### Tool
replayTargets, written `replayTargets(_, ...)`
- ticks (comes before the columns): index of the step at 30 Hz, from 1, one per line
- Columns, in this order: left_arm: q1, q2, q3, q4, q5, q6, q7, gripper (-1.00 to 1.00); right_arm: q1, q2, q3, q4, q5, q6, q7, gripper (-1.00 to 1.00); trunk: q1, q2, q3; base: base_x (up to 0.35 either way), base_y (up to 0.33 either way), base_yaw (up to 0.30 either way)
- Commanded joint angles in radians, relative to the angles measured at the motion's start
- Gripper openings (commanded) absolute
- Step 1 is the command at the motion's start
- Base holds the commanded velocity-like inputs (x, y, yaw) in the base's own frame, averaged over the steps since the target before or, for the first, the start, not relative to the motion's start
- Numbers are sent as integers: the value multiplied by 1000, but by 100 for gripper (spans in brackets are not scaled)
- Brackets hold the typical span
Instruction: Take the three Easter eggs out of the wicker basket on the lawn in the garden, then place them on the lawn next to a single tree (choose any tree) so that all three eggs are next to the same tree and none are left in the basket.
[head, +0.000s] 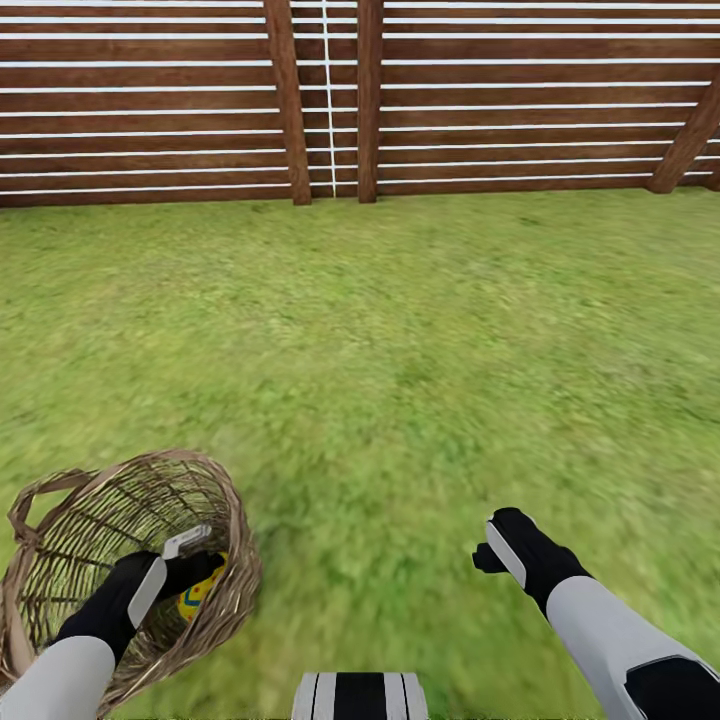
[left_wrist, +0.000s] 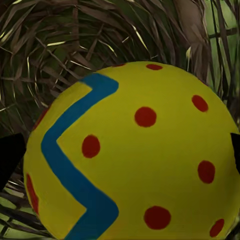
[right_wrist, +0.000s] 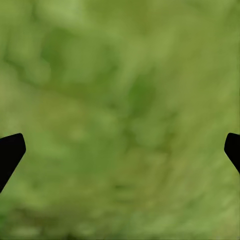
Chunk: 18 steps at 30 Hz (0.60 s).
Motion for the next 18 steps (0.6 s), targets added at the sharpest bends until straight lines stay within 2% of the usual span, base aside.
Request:
replayTargets(1,0,-1,4,4,-21,6,-1,100,0,-1,8,-1,-11,4,-7,100,0,0,-5,0,0,0)
replayTargets(7,0,-1,4,4,-20,4,-8,100,0,-1,8,-1,-11,4,-8,100,1,-1,-9,0,0,0)
replayTargets(8,0,-1,3,4,-22,-5,-9,-100,0,-1,8,-1,-11,4,-8,100,1,-1,-9,0,0,0)
replayTargets(11,0,1,4,7,-19,-61,-6,-100,0,-2,7,-1,-11,4,-8,100,1,-1,-9,0,0,0)
replayTargets(18,0,0,6,7,-16,-69,-7,-100,0,-2,8,-1,-11,4,-7,100,1,-1,-9,0,0,0)
